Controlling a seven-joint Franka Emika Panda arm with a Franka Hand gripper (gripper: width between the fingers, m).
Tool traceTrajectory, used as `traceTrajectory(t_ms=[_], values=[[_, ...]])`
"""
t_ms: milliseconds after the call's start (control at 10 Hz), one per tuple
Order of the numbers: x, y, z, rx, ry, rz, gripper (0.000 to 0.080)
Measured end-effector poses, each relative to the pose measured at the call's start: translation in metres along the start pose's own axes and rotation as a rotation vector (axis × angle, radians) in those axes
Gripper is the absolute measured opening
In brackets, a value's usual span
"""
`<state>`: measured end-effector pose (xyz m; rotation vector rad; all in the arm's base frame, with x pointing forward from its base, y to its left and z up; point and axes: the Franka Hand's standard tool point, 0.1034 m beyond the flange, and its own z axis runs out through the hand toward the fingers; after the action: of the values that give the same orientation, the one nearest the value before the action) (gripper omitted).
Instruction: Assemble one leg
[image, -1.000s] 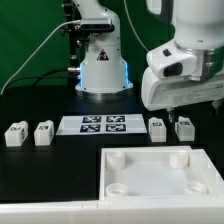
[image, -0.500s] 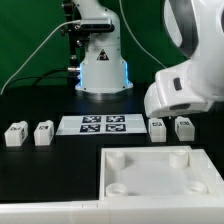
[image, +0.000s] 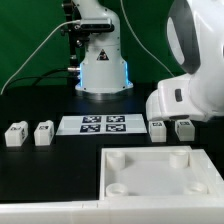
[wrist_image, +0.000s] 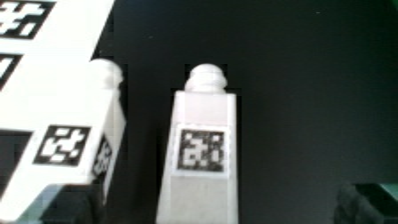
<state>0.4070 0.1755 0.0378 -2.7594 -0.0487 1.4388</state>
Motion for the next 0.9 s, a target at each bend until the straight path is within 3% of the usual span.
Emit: traceTrajectory(t_ms=[300, 700, 800, 900], values=[[0.007, -0.004, 0.025, -0.006, -0.002, 0.002, 0.0649], [0.007, -0.006, 0.030, -0.013, -0.009, -0.005, 0.0649], [0.007, -0.006, 0.030, -0.013, -0.009, -0.005, 0.0558], [0.007, -0.006, 0.030, -0.013, -0.009, -0.006, 0.0374]])
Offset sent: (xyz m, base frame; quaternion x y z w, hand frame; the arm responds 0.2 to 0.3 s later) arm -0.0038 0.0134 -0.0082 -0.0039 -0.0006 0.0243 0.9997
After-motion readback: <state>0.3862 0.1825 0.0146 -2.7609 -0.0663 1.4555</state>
